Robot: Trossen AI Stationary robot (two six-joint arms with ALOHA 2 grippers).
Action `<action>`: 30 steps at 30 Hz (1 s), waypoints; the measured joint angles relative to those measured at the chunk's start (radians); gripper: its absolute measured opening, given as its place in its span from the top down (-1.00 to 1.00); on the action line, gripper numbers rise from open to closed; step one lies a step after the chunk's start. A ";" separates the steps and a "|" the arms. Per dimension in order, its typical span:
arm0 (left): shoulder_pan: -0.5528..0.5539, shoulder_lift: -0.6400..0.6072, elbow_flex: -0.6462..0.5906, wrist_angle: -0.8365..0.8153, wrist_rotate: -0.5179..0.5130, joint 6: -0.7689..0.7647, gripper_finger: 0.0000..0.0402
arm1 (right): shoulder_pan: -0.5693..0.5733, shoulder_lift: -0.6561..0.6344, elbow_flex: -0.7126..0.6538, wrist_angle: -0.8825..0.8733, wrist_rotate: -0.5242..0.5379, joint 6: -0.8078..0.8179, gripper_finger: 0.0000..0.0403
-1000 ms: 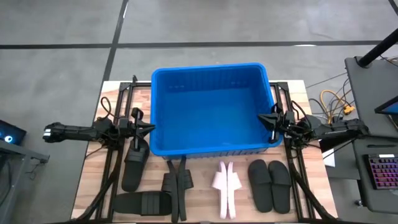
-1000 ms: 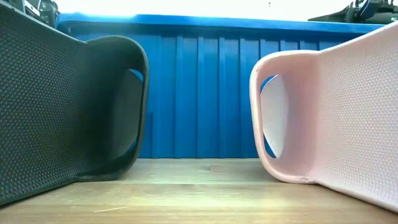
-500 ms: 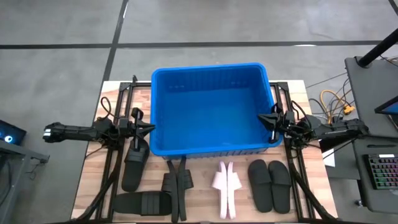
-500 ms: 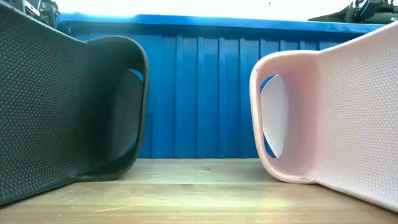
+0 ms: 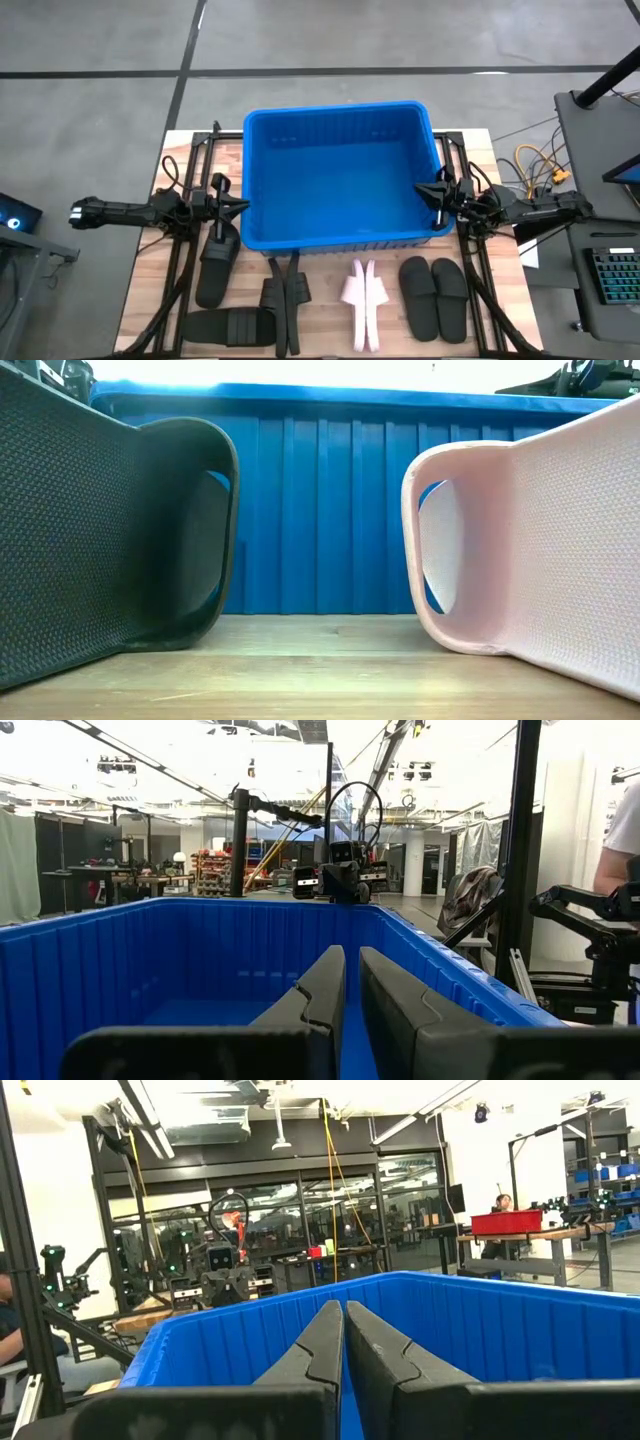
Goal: Pick and place slides into bin
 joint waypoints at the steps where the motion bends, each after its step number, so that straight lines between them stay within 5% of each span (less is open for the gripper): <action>1: 0.000 0.000 0.000 0.000 0.000 0.000 0.90 | 0.000 0.000 0.000 0.000 0.000 0.000 0.96; 30: 0.000 0.000 0.000 0.026 -0.026 0.000 0.90 | 0.000 0.000 0.002 0.031 0.001 0.176 0.96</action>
